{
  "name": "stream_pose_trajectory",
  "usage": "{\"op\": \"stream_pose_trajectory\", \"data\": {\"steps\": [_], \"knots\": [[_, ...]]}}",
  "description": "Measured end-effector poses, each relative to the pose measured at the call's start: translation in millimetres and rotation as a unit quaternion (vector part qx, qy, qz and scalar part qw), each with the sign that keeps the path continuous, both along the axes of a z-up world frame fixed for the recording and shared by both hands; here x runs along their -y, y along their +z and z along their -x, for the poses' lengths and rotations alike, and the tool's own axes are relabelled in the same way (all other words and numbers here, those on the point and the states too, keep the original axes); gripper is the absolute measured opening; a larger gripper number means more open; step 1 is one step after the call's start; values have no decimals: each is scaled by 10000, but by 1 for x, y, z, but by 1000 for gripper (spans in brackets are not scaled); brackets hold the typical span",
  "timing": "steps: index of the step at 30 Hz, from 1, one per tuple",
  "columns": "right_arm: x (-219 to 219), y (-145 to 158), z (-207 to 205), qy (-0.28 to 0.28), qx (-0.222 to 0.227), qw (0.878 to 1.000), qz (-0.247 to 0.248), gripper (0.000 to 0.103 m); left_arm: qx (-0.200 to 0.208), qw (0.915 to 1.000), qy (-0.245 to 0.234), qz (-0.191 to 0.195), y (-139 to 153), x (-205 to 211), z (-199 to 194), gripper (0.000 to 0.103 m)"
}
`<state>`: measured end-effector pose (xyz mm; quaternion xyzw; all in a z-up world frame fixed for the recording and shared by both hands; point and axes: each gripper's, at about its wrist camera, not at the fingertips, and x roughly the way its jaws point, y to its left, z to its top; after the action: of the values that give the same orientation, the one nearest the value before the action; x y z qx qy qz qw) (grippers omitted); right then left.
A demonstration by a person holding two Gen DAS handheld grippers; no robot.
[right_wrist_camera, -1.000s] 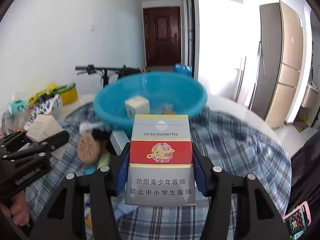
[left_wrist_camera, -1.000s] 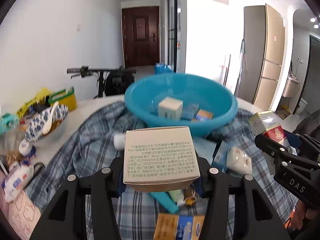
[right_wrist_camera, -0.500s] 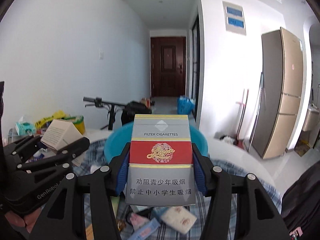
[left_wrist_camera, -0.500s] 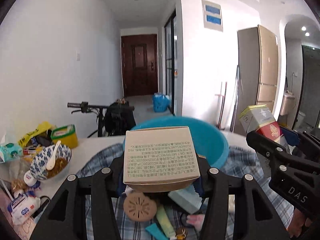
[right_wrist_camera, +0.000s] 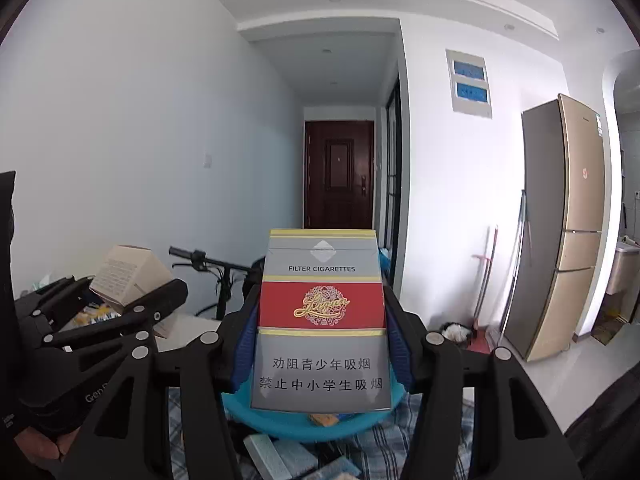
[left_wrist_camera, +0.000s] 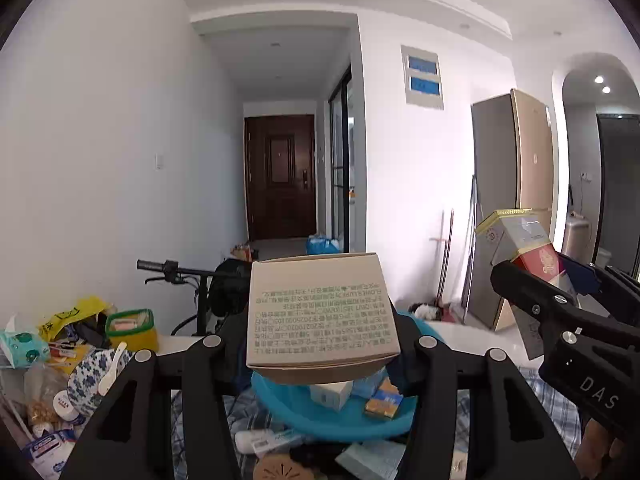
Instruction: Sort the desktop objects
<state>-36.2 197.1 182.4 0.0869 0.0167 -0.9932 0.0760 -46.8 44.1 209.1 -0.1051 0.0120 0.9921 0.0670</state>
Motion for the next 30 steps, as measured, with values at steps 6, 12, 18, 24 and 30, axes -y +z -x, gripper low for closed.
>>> {"op": "stream_pose_trajectory", "data": {"steps": [6, 12, 18, 24, 30], "knots": [[5, 18, 8, 101, -320, 9993, 155, 54, -296, 9992, -105, -258, 19, 3, 12, 54], [-1, 22, 15, 41, -445, 9984, 359, 54, -548, 9982, -103, -212, 25, -1, 17, 54], [-10, 27, 23, -85, -629, 9966, 521, 54, -836, 9961, -110, -241, 28, -3, 18, 54], [-18, 24, 27, -150, -764, 9945, 702, 54, -894, 9948, -191, -447, 27, 3, 28, 55], [-21, 20, 35, -166, -703, 9947, 728, 54, -919, 9941, -181, -543, 20, 8, 31, 54]]}}
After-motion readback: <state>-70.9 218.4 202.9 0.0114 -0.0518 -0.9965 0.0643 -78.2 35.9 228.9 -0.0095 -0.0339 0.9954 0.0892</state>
